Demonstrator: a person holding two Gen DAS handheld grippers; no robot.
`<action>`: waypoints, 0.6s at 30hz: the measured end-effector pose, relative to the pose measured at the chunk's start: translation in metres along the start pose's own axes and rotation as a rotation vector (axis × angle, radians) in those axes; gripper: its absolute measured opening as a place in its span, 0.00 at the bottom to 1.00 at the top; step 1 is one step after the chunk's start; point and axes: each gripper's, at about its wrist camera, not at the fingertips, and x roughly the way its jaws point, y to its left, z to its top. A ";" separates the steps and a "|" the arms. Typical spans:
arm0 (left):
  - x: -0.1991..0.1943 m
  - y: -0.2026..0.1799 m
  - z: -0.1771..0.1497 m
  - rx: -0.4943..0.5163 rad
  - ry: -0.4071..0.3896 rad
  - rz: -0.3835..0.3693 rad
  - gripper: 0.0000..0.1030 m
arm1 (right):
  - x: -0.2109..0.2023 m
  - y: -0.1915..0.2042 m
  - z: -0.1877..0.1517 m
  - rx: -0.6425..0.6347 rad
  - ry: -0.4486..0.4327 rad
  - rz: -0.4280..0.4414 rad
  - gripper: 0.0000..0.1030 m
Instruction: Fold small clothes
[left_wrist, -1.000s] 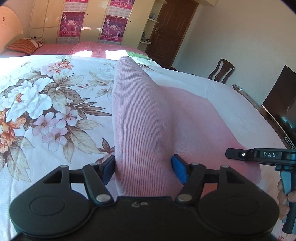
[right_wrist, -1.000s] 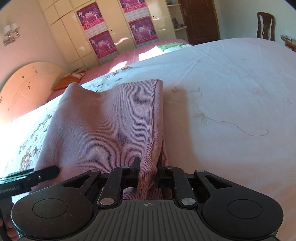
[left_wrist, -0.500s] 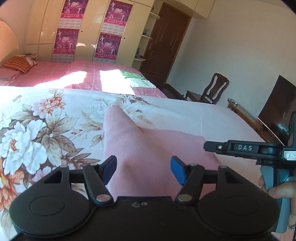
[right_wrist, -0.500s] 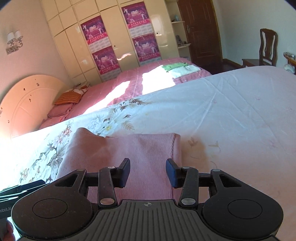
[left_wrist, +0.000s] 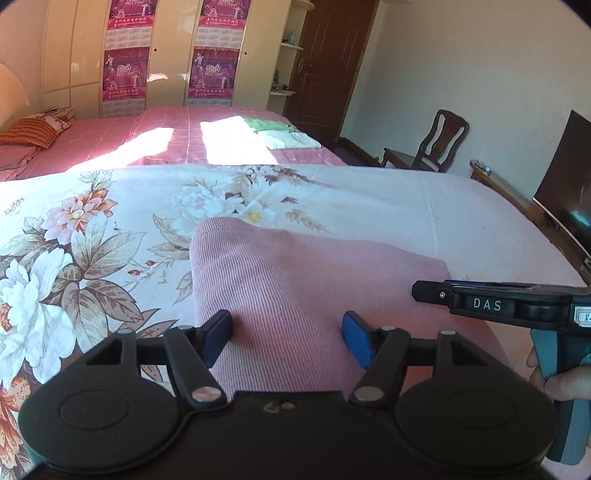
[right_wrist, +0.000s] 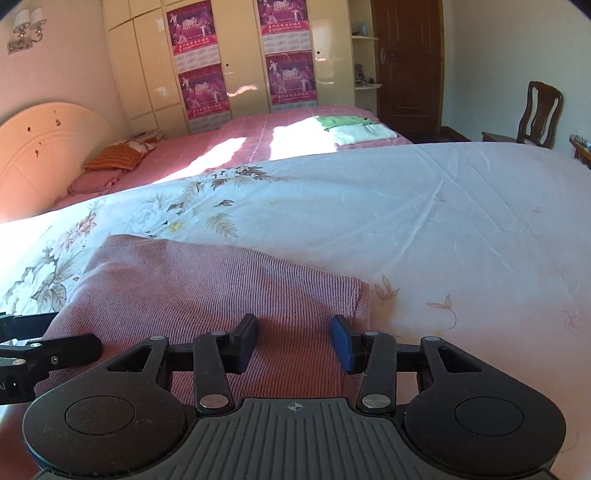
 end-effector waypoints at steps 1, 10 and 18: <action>-0.003 -0.002 0.000 0.007 -0.013 0.000 0.61 | -0.007 0.000 0.003 0.016 -0.018 0.025 0.42; 0.001 -0.010 -0.006 0.054 0.038 0.045 0.65 | -0.012 0.011 -0.002 0.014 0.017 0.005 0.42; -0.053 -0.012 -0.035 0.064 -0.007 0.005 0.65 | -0.080 0.020 -0.035 -0.027 -0.027 0.075 0.42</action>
